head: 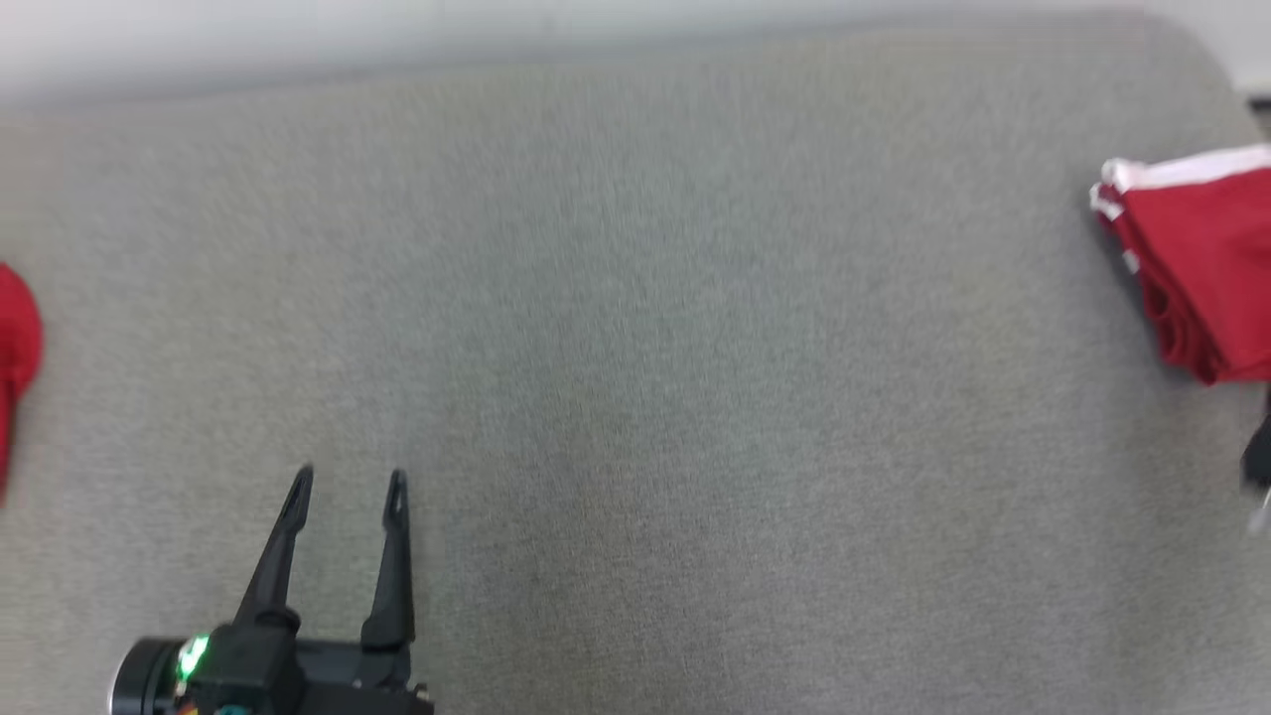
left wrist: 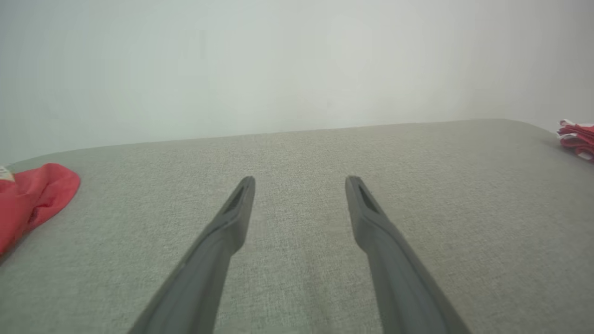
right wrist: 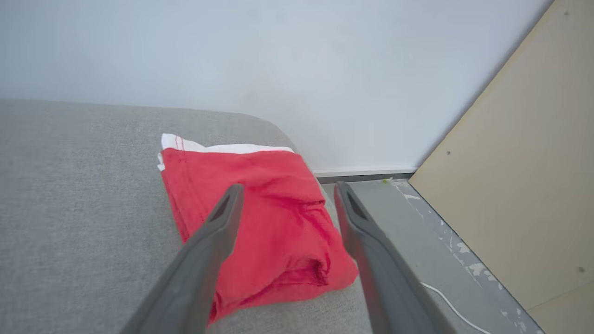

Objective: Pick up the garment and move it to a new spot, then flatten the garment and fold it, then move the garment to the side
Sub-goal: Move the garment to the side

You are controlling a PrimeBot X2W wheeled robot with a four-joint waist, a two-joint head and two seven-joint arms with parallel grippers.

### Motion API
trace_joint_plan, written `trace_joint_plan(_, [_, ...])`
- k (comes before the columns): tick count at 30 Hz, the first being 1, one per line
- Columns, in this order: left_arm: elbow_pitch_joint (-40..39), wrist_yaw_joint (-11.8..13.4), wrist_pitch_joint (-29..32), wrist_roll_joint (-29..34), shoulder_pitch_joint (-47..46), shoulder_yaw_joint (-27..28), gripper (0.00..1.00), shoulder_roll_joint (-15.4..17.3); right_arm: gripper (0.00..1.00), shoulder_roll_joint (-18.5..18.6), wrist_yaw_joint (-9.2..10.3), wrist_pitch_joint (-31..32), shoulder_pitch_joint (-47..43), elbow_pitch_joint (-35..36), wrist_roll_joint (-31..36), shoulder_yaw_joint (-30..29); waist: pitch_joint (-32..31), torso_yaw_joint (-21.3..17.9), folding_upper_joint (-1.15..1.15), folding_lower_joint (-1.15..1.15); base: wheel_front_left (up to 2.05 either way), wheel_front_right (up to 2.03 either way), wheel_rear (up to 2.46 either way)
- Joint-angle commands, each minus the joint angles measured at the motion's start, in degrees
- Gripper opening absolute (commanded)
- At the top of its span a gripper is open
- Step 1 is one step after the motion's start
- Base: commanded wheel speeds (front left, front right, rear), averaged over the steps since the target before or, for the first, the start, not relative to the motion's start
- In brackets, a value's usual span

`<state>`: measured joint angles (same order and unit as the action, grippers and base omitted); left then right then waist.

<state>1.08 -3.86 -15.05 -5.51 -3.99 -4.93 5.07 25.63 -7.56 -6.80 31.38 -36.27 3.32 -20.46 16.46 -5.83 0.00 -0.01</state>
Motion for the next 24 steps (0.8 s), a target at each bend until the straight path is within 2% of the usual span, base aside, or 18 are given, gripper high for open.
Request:
trace_joint_plan(1, [0.5, 0.3, -0.2, -0.5, 1.3, 0.4, 1.0, -0.4, 1.0, -1.2, 0.12, -1.1, -3.1, 1.8, -1.7, 0.6, -6.4, 1.1, 0.0, 0.01, 0.0, 0.0, 0.0])
trace_joint_plan(7, [1.5, 1.3, -0.2, -1.3, 3.6, 2.2, 1.0, -1.3, 1.0, -9.0, 0.11, -2.3, -13.7, 13.2, -7.5, 2.7, -10.1, 1.2, 0.0, 0.01, 0.0, 0.0, 0.0])
trace_joint_plan(13, [2.6, 1.5, -0.2, -2.0, 4.2, 3.5, 1.0, -1.8, 1.0, -17.3, 0.11, -1.0, -20.6, 22.7, -7.2, 3.5, -12.5, 1.2, 0.0, 0.01, 0.0, 0.0, 0.0])
trace_joint_plan(18, [4.3, 1.7, -0.2, -2.0, 4.6, 4.4, 1.0, -1.9, 1.0, -20.1, 0.11, -0.5, -24.7, 26.3, -6.0, 7.2, -14.1, 1.6, 0.0, 0.01, 0.0, 0.0, 0.0])
trace_joint_plan(24, [5.9, 2.1, -0.2, -2.1, 5.3, 6.7, 1.0, -2.1, 1.0, -21.7, 0.11, -2.5, -29.2, 27.5, -7.6, 12.8, -14.8, 2.0, 0.0, 0.01, 0.0, 0.0, 0.0])
